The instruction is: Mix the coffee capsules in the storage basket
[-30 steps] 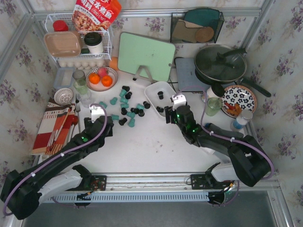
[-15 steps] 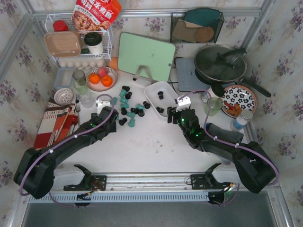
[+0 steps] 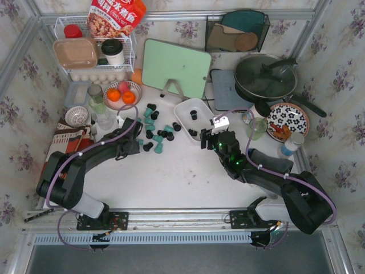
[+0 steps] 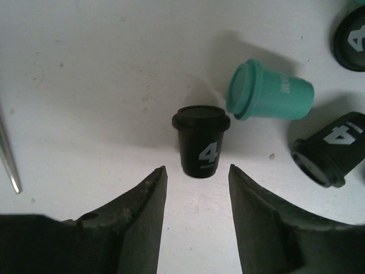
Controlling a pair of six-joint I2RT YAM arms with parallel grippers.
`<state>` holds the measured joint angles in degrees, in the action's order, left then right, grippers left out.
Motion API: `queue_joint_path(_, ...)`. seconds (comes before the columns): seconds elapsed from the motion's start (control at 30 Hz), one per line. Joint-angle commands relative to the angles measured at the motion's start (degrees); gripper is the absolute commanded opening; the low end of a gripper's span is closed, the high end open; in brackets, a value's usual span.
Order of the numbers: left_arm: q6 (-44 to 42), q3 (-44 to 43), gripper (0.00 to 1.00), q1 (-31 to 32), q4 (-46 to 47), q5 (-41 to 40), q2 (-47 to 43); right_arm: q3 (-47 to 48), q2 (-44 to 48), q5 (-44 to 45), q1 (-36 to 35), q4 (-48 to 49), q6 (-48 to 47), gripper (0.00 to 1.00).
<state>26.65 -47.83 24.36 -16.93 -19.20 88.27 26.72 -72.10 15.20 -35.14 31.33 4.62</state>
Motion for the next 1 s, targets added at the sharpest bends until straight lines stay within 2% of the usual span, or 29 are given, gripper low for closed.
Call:
queue_joint_path(0.0, 0.9, -1.9, 0.44, -0.6, 0.7, 1.0, 2.7, 0.6, -0.5, -0.4, 0.0, 1.3, 0.6, 0.7)
queue_joint_path(0.07, 1.0, -2.3, 0.35, -1.1, 0.7, 2.0, 3.5, 0.7, -0.7, -0.6, 0.0, 1.2, 0.6, 0.7)
queue_joint_path(0.2, 1.7, -2.3, 0.31, -1.4, 0.4, 2.4, 4.0, 0.9, -0.7, -0.6, 0.0, 0.9, 0.6, 0.7)
queue_joint_path(0.4, 1.1, -2.0, 0.2, -1.4, -0.7, 3.8, 0.8, 1.1, -0.8, -0.4, 0.0, 0.6, 0.7, 0.7)
queue_joint_path(0.63, -1.4, 0.5, 0.18, -1.1, 1.6, 9.1, -13.1, 1.1, -0.5, -0.3, 0.0, 0.2, 1.2, 0.7)
queue_joint_path(0.73, -3.4, 1.9, 0.18, -0.8, 5.7, 14.6, -18.2, 1.1, -0.4, 0.0, 0.0, 0.2, 1.4, 0.7)
queue_joint_path(0.83, -6.1, 3.0, 0.18, 0.0, 11.8, 20.1, -20.6, 1.1, -0.2, 0.2, 0.0, 0.1, 1.8, 0.7)
queue_joint_path(0.97, -9.8, 2.4, 0.19, 2.5, 20.6, 23.7, -18.8, 0.8, 0.6, 1.0, 0.0, 0.1, 2.4, 0.7)
